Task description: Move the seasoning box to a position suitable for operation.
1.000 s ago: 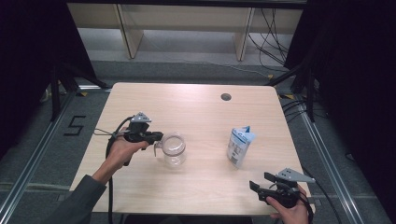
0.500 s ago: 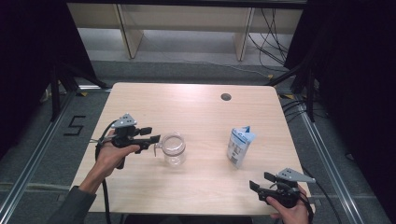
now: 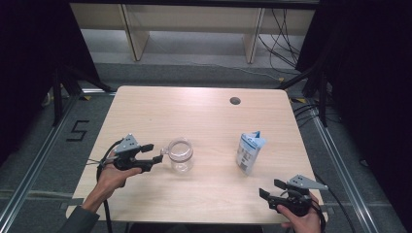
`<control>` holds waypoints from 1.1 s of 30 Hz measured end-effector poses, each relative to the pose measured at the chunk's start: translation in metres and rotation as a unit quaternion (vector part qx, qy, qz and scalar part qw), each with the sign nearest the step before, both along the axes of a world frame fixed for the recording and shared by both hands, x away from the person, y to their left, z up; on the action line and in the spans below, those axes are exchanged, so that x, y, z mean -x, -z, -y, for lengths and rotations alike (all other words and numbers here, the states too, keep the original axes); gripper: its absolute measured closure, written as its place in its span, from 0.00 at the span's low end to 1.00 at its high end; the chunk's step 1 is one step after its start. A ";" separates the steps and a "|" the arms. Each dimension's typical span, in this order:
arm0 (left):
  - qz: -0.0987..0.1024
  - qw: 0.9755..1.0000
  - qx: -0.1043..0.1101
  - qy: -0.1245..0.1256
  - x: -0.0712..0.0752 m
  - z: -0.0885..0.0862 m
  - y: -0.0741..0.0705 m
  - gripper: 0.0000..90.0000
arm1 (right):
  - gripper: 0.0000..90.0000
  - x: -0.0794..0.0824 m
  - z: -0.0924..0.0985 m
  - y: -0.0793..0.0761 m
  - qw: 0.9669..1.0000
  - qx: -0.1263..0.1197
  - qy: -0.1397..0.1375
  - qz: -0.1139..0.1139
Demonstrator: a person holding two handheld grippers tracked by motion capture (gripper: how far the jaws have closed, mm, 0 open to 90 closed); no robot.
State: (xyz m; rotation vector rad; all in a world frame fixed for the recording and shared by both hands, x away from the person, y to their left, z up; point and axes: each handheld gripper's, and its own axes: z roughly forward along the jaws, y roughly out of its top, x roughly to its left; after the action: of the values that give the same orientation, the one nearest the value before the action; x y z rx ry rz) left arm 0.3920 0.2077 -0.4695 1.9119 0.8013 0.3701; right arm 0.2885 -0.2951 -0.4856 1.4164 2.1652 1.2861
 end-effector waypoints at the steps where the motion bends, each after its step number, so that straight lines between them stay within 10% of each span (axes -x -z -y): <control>1: 0.001 1.000 -0.006 -0.006 -0.001 0.001 0.003 0.43 | 0.29 0.000 0.000 0.000 1.000 0.000 0.000 0.000; 14: 0.009 0.999 -0.033 -0.014 -0.007 0.012 0.021 0.56 | 0.29 0.000 0.000 0.000 1.000 0.001 0.001 0.005; 33: 0.022 0.999 -0.014 -0.018 -0.006 0.019 0.026 0.81 | 0.29 -0.002 -0.001 0.002 1.000 -0.004 -0.013 0.010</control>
State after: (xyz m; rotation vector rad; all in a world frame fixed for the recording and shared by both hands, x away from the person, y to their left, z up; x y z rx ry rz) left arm 0.3977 0.1883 -0.4957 1.9109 0.8065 0.4472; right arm 0.2904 -0.2945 -0.4877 1.3771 2.1744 1.3142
